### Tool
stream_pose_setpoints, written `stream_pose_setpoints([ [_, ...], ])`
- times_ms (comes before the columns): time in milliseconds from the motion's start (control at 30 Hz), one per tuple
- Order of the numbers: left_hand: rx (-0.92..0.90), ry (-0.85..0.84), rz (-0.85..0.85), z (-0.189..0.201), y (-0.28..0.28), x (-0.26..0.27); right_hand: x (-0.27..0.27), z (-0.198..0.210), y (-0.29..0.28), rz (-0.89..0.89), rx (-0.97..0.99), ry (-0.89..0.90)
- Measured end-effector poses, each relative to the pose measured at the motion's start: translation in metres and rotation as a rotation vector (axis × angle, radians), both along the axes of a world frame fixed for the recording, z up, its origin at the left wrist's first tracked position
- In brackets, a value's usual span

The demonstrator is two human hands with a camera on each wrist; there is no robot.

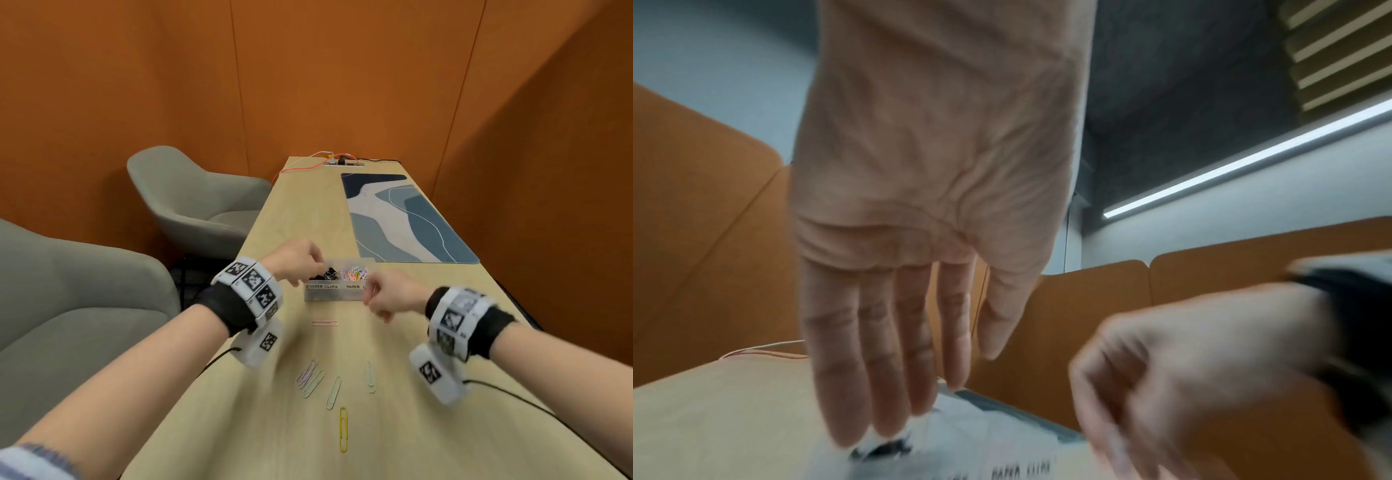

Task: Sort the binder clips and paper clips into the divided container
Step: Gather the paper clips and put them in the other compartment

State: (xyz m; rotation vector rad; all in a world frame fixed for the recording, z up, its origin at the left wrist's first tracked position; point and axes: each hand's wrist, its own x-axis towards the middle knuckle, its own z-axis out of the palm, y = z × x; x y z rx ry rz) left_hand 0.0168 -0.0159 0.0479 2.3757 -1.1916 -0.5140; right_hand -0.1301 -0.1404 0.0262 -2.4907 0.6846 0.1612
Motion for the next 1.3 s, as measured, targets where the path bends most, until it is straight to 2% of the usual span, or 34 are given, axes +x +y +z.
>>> stream_pose_setpoints([
  [100, 0.163, -0.032, -0.062, -0.012, 0.029, -0.006, 0.016, 0.022, -0.027, -0.177, 0.006, -0.144],
  [200, 0.297, -0.060, -0.110, -0.025, 0.049, -0.023, 0.033, 0.024, -0.038, -0.245, -0.057, -0.215],
  [333, 0.427, -0.056, -0.164, -0.039, 0.068, -0.051, 0.044, 0.012, -0.036, -0.236, -0.051, -0.253],
  [433, 0.503, -0.011, -0.197, -0.043, 0.077, -0.070, 0.036, 0.008, -0.022, -0.145, -0.208, -0.264],
  [500, 0.506, -0.019, -0.198, -0.045, 0.079, -0.082, 0.026, -0.001, -0.006, 0.009, -0.259, -0.204],
  [600, 0.456, -0.104, -0.194, -0.046, 0.073, -0.097, 0.018, -0.025, 0.020, 0.304, -0.252, -0.019],
  [667, 0.427, -0.156, -0.191, -0.047, 0.067, -0.107, 0.019, -0.039, 0.032, 0.429, -0.214, 0.106],
  [733, 0.409, -0.205, -0.202, -0.050, 0.063, -0.116, 0.021, -0.050, 0.038, 0.506, -0.230, 0.152],
  [833, 0.399, -0.247, -0.250, -0.053, 0.062, -0.125, 0.010, -0.056, 0.034, 0.532, -0.284, 0.139],
  [967, 0.404, -0.228, -0.339, -0.057, 0.060, -0.121, -0.033, -0.058, 0.023, 0.541, -0.308, 0.035],
  [1133, 0.379, -0.185, -0.345, -0.062, 0.050, -0.100, -0.083, -0.050, 0.025, 0.515, -0.274, 0.029],
  [1300, 0.283, -0.279, -0.382, -0.061, 0.040, -0.083, -0.083, -0.052, 0.037, 0.474, -0.327, -0.045],
])
